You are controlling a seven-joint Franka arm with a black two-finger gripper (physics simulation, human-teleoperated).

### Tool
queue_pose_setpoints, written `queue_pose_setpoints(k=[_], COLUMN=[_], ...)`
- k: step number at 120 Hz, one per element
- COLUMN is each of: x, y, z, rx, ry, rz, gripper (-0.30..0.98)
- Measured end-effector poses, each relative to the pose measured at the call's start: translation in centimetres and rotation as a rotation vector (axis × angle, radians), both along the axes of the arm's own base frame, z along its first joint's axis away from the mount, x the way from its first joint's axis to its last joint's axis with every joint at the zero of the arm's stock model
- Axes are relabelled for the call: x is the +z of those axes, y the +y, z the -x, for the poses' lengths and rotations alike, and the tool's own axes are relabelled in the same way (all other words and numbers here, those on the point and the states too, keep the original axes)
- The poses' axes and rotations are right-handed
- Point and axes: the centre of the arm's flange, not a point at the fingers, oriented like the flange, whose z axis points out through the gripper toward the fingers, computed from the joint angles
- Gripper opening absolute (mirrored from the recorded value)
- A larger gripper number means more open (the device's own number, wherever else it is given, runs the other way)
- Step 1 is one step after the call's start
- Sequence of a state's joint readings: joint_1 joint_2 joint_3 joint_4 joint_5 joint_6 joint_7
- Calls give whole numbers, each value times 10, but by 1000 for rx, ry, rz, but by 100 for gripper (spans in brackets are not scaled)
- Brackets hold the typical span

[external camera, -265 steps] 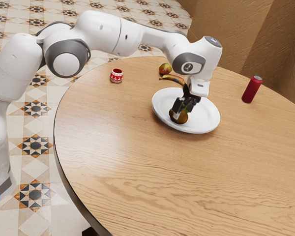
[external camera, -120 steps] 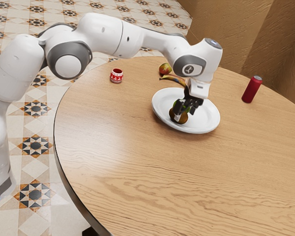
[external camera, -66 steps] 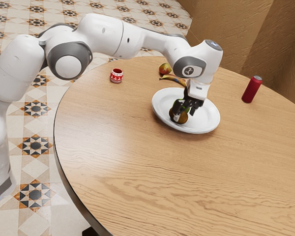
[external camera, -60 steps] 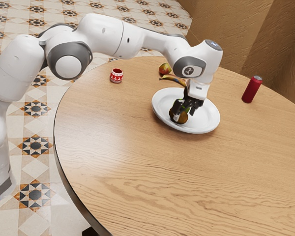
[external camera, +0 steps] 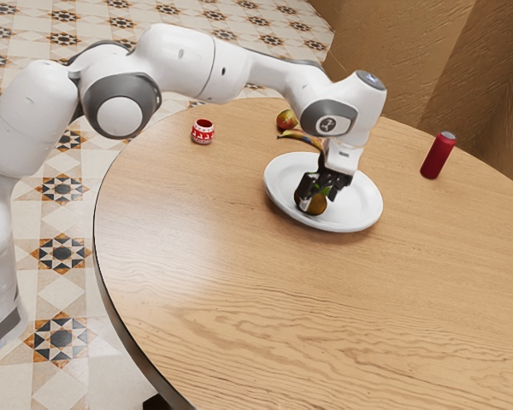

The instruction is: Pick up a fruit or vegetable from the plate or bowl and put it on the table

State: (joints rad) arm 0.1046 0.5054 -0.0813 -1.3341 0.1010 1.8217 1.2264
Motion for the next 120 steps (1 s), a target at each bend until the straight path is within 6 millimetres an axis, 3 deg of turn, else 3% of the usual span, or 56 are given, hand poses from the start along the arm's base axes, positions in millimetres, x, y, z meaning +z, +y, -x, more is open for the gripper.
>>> queue_pose_setpoints(k=[6, 21, 34, 38, 45, 51, 58, 73, 82, 88, 102, 120], x=[-1, -6, -7, -1, 32, 61, 79, 96, 99, 100, 100, 96], y=[0, -1, -1, -3, -15, -32, -62, -149, -172, -177, -188, -192], z=[0, 0, 0, 0, -3, -1, 3, 17, 23, 24, 28, 30], rx=[-2, -9, -15, -19, -37, -63, -107, -240, -272, -275, -289, -289], ry=[2, 9, 8, 0, -46, -82, -98, -102, -102, -101, -96, -82], rz=[0, 1, 4, 5, 12, 24, 48, 111, 123, 123, 121, 118], gripper=[67, 44, 37, 36, 33, 31, 29, 26, 25, 25, 50, 62])
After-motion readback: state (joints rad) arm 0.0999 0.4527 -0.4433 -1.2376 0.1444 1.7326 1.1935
